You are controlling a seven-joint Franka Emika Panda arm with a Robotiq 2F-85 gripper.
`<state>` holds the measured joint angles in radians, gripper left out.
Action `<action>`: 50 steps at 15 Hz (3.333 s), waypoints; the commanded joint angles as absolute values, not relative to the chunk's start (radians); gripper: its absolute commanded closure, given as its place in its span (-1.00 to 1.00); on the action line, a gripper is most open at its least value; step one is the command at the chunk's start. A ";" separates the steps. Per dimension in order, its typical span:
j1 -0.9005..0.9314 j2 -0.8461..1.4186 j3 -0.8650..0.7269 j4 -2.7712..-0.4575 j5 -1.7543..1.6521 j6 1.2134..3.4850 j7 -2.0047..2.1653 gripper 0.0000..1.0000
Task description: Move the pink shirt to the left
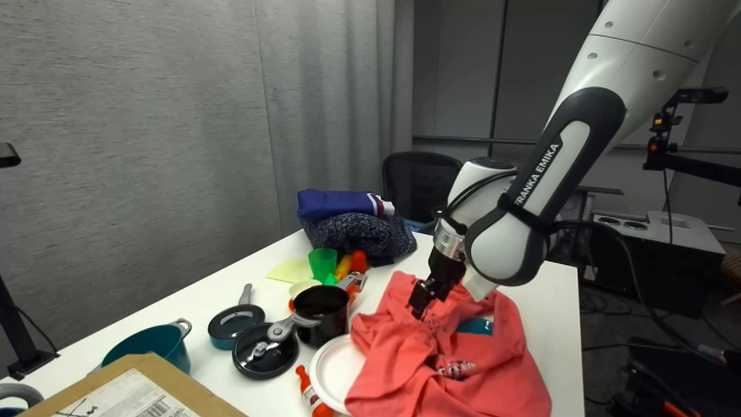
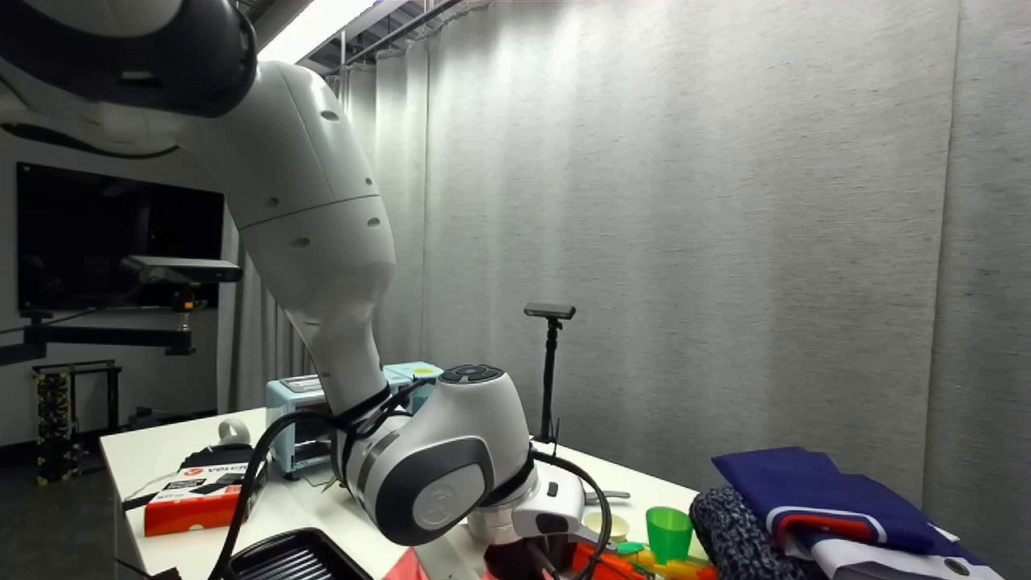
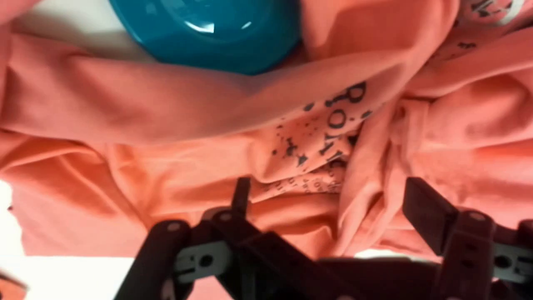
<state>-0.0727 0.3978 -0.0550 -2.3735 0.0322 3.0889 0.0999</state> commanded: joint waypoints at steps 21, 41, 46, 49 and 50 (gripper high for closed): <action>-0.052 0.465 -0.135 -2.392 0.035 3.085 0.100 0.98; 0.027 0.542 0.032 -2.255 0.029 3.062 0.087 0.98; 0.110 0.538 -0.077 -2.239 -0.010 3.048 0.106 0.98; 0.153 0.547 -0.182 -2.235 -0.033 3.040 0.118 0.98; 0.163 0.554 -0.213 -2.233 -0.036 3.035 0.123 0.98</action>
